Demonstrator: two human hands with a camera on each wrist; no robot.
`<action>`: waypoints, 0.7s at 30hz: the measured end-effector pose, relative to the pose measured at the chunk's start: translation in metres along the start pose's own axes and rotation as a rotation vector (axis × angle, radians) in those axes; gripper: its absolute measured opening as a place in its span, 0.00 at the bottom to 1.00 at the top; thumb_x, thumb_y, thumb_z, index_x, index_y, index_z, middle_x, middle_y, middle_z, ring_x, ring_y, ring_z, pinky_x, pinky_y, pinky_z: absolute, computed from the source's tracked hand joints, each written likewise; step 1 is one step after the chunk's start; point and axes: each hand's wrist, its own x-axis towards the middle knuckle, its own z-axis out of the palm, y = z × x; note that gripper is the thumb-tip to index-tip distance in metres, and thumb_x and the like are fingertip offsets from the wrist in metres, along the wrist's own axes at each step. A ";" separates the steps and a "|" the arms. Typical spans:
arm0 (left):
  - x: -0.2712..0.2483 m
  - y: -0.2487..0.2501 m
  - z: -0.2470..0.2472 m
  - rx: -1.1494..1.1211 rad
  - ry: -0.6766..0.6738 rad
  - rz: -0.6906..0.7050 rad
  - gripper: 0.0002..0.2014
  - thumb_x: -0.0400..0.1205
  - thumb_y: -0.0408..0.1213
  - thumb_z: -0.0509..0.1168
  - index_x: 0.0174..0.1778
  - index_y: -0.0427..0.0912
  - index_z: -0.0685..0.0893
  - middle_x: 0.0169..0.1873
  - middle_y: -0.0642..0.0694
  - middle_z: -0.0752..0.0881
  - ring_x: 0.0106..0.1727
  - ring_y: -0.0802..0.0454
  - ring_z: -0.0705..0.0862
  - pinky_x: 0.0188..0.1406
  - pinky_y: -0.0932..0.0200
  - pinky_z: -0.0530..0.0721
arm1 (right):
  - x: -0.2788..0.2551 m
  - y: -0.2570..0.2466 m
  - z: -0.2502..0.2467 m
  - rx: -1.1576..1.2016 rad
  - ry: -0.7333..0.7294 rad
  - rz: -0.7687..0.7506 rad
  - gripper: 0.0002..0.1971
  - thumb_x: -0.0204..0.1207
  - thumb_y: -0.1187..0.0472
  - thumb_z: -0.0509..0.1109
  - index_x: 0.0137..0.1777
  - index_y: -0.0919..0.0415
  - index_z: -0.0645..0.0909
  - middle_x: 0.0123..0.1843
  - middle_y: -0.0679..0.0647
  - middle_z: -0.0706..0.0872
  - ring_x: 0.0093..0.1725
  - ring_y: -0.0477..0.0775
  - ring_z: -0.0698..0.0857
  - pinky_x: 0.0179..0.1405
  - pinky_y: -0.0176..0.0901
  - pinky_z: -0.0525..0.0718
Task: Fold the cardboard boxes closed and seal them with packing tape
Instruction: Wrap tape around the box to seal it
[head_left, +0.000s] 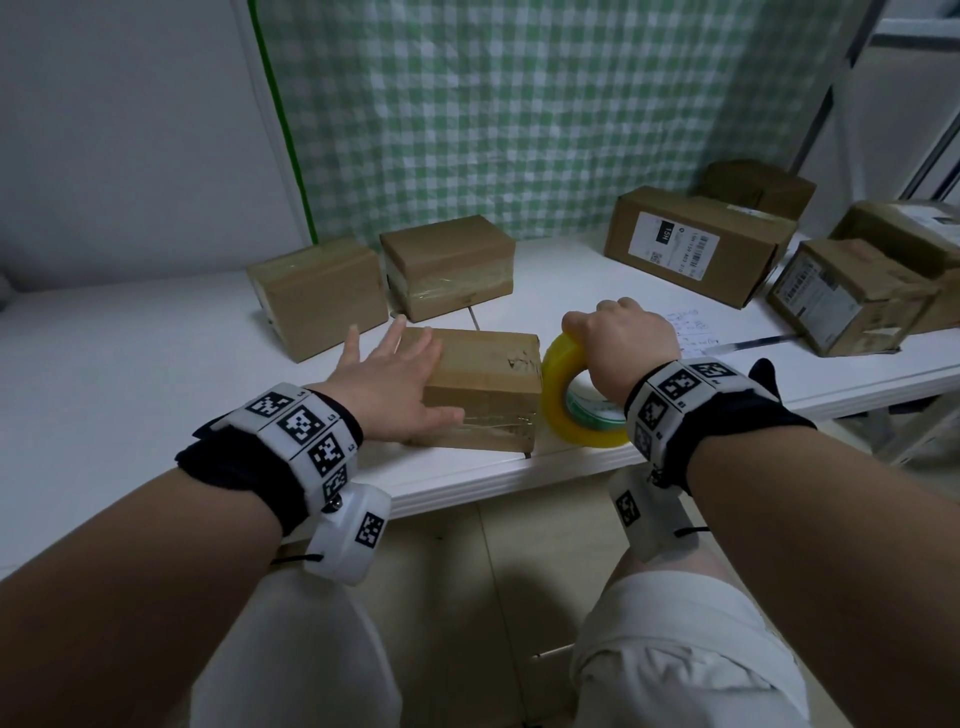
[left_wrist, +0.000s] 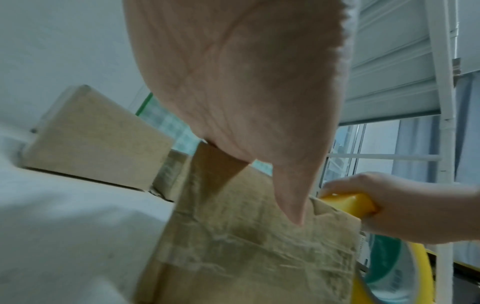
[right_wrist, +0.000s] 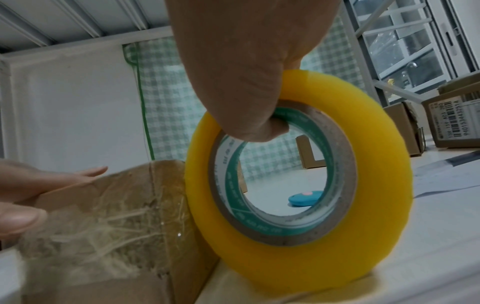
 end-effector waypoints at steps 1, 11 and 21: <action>-0.002 -0.005 0.000 -0.002 -0.002 -0.018 0.45 0.78 0.70 0.48 0.83 0.49 0.38 0.83 0.52 0.37 0.81 0.48 0.29 0.75 0.31 0.30 | 0.000 -0.001 0.000 -0.002 0.001 0.003 0.20 0.77 0.73 0.58 0.66 0.54 0.72 0.55 0.59 0.79 0.59 0.60 0.75 0.41 0.47 0.71; -0.001 -0.013 -0.003 -0.200 -0.029 -0.163 0.49 0.74 0.75 0.44 0.84 0.46 0.42 0.84 0.50 0.42 0.82 0.50 0.30 0.77 0.33 0.33 | -0.002 -0.005 -0.003 -0.012 -0.009 0.016 0.20 0.79 0.71 0.59 0.68 0.54 0.72 0.56 0.58 0.79 0.60 0.59 0.76 0.43 0.47 0.72; 0.005 0.011 -0.004 -0.032 -0.030 -0.202 0.55 0.69 0.78 0.37 0.83 0.39 0.41 0.83 0.43 0.38 0.81 0.46 0.29 0.76 0.31 0.34 | -0.003 -0.006 -0.002 -0.012 0.020 -0.011 0.19 0.79 0.71 0.56 0.67 0.56 0.73 0.57 0.59 0.79 0.61 0.60 0.76 0.44 0.46 0.70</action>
